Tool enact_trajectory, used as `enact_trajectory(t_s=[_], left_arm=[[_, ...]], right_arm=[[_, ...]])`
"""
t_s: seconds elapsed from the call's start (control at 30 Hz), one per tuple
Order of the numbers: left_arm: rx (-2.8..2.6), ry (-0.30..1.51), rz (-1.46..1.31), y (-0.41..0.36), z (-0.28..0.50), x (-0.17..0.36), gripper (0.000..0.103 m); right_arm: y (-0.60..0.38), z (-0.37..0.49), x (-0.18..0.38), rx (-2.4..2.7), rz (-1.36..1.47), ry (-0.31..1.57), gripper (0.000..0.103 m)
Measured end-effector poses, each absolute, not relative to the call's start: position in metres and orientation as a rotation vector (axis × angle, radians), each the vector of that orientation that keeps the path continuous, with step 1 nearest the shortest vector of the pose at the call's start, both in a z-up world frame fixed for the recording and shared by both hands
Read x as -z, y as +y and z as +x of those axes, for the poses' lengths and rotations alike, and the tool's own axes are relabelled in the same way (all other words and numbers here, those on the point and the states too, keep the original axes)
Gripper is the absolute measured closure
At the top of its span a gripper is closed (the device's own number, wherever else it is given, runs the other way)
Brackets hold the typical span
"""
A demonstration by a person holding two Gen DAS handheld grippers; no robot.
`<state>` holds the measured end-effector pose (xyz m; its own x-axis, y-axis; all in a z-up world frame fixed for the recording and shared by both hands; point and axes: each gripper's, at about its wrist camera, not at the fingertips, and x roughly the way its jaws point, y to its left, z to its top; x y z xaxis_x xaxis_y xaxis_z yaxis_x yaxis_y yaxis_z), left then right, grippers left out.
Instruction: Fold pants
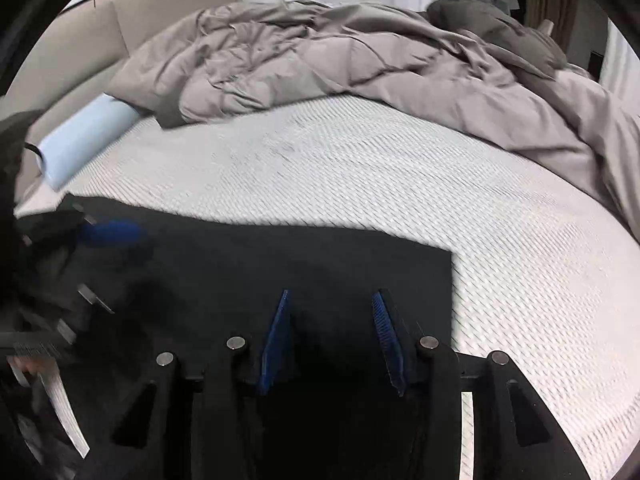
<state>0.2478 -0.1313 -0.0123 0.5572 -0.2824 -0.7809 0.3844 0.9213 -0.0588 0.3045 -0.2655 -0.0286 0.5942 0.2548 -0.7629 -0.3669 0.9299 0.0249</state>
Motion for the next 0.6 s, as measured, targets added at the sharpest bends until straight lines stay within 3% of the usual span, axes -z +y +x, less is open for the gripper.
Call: enact_trajectory(t_s=[0.2,0.4,0.6], left_arm=[[0.397,0.94,0.148,-0.135,0.263,0.035,0.062],[0.34,0.899,0.222,-0.125,0.238,0.025,0.062],[0.418,0.774,0.155,-0.132,0.198,-0.01,0.056]], right_arm=[[-0.256,0.338,0.063,-0.234,-0.27,0.954,0.058],[-0.316,0.334,0.05,-0.084,-0.171,0.938,0.058],[-0.284,0.282,0.022,-0.271,-0.177,0.845,0.057]])
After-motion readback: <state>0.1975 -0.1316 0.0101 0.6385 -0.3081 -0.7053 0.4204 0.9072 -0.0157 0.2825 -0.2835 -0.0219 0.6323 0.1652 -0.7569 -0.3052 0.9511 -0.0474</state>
